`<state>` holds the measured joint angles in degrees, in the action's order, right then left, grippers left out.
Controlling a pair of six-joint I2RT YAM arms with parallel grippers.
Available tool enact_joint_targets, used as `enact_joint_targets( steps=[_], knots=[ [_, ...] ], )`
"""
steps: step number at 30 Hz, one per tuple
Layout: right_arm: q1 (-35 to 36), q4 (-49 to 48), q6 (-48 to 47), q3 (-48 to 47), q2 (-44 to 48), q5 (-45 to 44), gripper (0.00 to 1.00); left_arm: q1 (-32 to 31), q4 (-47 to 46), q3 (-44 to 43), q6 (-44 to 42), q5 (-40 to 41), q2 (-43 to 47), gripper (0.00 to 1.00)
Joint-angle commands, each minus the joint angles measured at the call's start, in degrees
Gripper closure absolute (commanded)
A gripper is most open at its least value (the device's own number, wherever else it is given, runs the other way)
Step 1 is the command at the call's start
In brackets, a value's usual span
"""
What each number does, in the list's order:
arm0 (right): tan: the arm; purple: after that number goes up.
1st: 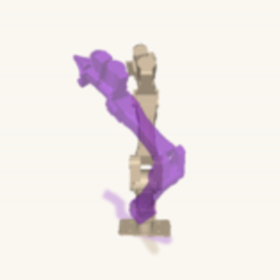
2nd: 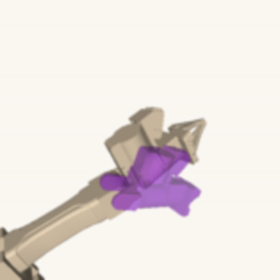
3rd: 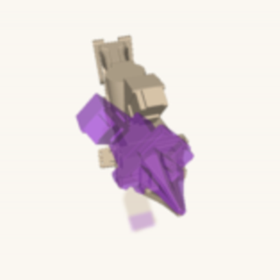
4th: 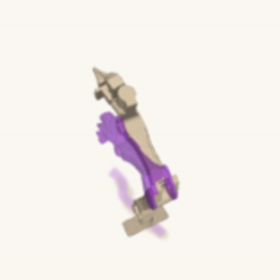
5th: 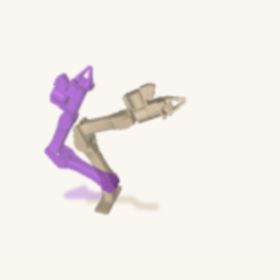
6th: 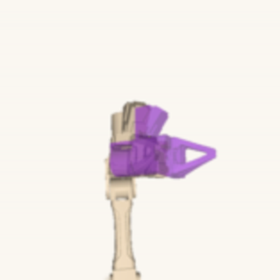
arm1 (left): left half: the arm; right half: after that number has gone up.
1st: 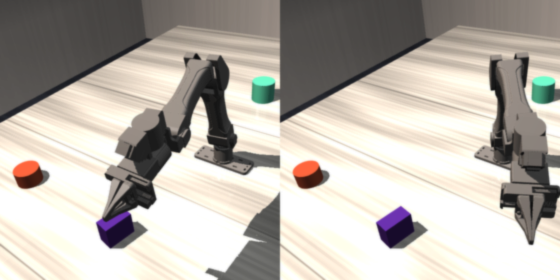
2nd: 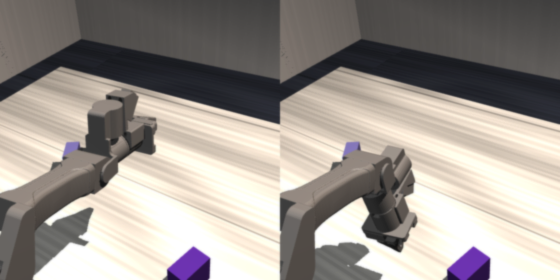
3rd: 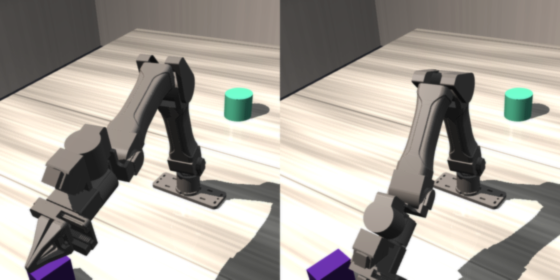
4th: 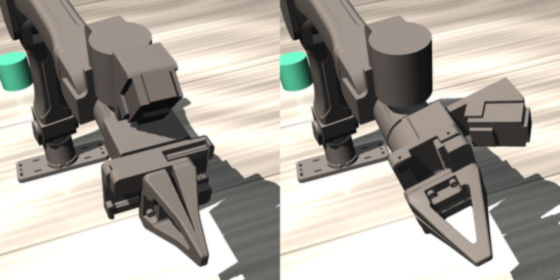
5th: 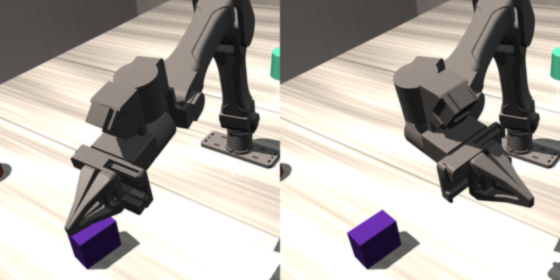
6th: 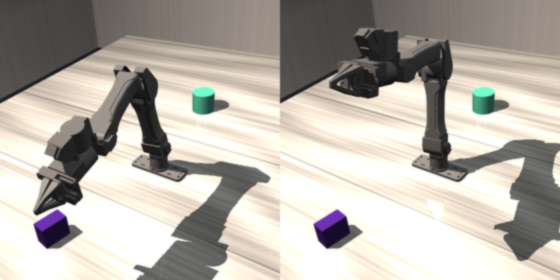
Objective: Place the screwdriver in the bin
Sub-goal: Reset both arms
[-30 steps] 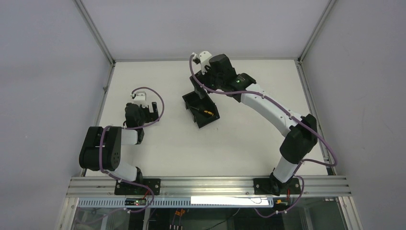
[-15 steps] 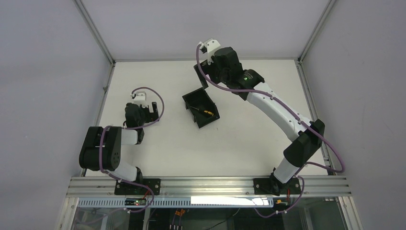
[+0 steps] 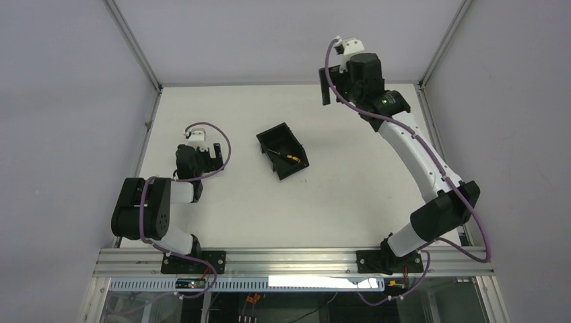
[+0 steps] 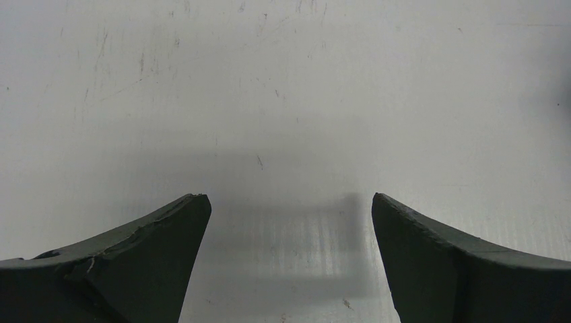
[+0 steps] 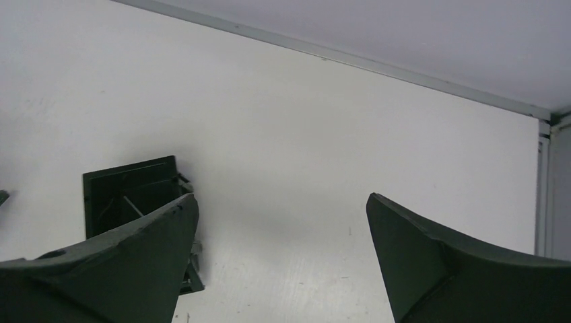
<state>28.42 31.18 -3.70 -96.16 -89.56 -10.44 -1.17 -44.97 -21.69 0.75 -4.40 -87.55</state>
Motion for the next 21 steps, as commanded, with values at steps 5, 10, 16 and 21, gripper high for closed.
enact_joint_targets(
  steps=[5, 10, 16, 21],
  knots=[
    [-12.71, -1.82, 3.62, 4.96, 6.59, 5.63, 0.01, -0.50, -1.61, -0.02, 0.21, 1.17, 1.16, 0.01],
    [-20.48, -2.00, 6.08, 6.55, 8.65, 8.55, 0.01, -0.50, -1.70, -0.02, 0.21, 1.18, 1.20, 0.01],
    [-26.15, -2.36, 7.14, 7.87, 9.55, 11.47, 0.01, -0.50, -1.61, -0.02, 0.21, 1.21, 1.20, 0.01],
    [-28.25, -3.77, 8.38, 9.85, 10.02, 13.30, 0.01, -0.46, -1.63, -0.02, 0.22, 1.16, 1.20, 0.01]
  ],
)
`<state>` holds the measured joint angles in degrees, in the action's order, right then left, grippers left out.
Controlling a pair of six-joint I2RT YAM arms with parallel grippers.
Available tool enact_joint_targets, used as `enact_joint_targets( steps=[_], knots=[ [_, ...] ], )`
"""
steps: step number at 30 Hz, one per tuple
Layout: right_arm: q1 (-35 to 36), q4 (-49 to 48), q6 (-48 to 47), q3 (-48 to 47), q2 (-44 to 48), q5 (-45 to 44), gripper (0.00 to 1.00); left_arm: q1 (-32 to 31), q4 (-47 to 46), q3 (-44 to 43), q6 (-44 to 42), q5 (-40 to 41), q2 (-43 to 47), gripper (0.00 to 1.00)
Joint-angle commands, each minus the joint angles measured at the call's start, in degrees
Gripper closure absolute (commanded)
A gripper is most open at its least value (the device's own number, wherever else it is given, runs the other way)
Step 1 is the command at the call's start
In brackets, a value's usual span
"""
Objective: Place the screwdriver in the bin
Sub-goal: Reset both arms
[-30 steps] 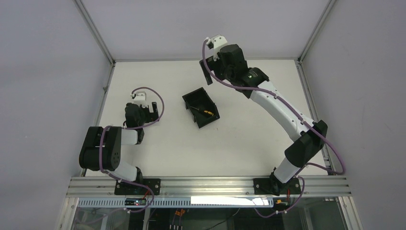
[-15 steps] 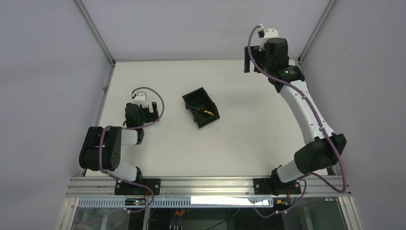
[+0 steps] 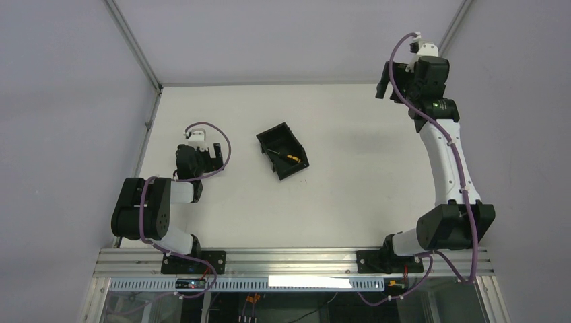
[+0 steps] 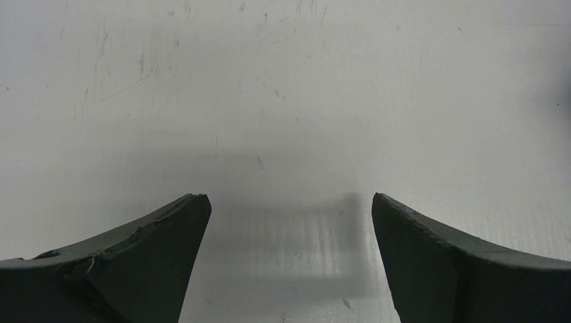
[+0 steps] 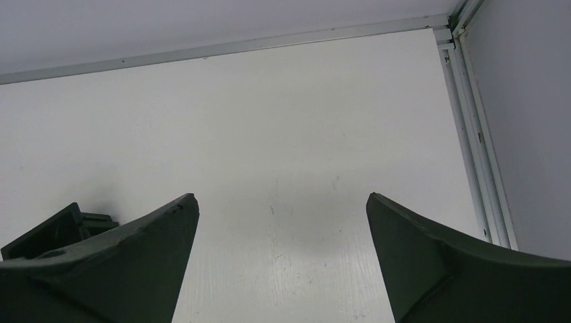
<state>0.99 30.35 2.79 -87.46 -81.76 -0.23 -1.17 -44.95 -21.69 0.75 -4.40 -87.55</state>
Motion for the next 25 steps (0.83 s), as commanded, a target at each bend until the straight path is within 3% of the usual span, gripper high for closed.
enact_joint_targets(
  steps=[1, 25],
  knots=[
    [-0.82, -3.06, 2.09, 1.29, 2.22, 3.30, 0.01, -0.49, -1.65, -0.02, 0.21, 1.15, 1.22, 0.01],
    [-1.77, -5.99, 0.69, 3.51, 1.94, 2.45, 0.01, -0.50, -1.63, -0.02, 0.21, 1.23, 1.17, 0.01]
  ],
)
